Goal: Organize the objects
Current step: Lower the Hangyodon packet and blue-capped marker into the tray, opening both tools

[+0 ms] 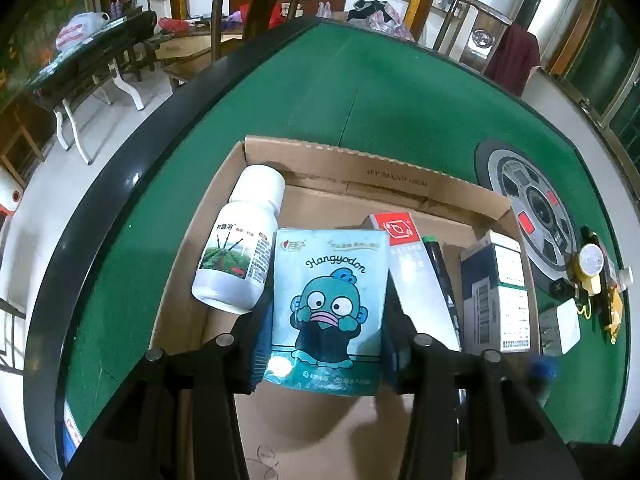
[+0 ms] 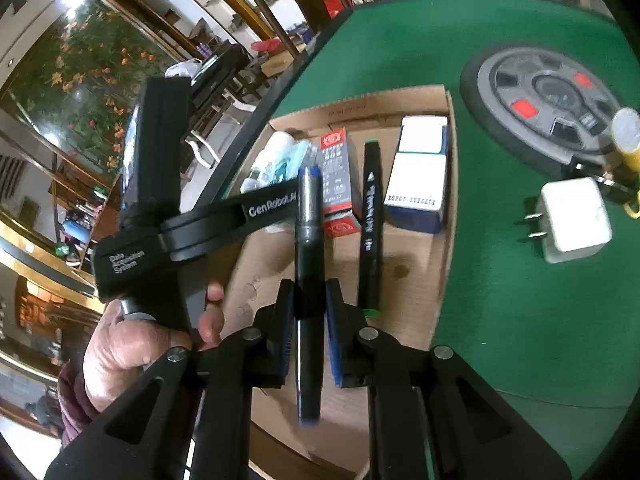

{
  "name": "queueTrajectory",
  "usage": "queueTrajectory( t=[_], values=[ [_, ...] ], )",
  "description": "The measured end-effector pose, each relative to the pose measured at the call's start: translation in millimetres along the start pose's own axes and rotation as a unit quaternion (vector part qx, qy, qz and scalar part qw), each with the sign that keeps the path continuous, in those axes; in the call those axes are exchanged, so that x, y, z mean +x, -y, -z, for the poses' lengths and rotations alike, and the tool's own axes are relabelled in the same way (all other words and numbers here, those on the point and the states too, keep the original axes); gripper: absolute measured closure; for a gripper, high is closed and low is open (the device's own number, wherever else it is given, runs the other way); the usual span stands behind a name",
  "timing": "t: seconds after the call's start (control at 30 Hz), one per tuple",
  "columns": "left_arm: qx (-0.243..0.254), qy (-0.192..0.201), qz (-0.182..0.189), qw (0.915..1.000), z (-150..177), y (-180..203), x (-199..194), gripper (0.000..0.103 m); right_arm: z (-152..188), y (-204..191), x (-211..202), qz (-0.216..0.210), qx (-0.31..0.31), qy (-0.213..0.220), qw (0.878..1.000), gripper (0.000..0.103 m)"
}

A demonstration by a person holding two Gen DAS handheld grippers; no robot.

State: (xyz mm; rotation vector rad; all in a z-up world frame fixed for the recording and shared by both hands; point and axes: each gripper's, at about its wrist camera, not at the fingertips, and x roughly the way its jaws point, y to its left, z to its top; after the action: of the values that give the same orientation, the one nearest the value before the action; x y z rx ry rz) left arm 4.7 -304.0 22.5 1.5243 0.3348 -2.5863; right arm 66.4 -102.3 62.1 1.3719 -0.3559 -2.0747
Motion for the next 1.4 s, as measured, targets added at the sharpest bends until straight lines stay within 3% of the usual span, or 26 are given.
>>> queueTrajectory(
  t=[0.17,0.33,0.7,1.23,1.4],
  values=[
    [0.000,0.003,0.007,1.0000,0.9,0.0,-0.6,0.059,-1.3,6.3,8.5,0.000,0.012,-0.004,1.000,0.090],
    [-0.027,0.000,0.048,0.9985,1.4,-13.2,-11.0,0.058,-2.0,7.1,8.8,0.004,0.015,-0.004,1.000,0.090],
    [-0.037,0.081,0.071,0.9935,25.0,-45.6,-74.8,0.054,4.4,-3.7,22.1,0.003,0.000,-0.034,0.999,0.090],
    [-0.029,0.075,0.078,0.9937,49.0,-67.0,-79.6,0.054,-42.2,-17.5,52.8,0.089,-0.026,-0.036,0.995,0.090],
    [-0.040,0.071,0.082,0.9933,51.4,-76.1,-76.9,0.054,-49.2,-15.3,54.6,0.093,-0.023,-0.028,0.995,0.090]
  ],
)
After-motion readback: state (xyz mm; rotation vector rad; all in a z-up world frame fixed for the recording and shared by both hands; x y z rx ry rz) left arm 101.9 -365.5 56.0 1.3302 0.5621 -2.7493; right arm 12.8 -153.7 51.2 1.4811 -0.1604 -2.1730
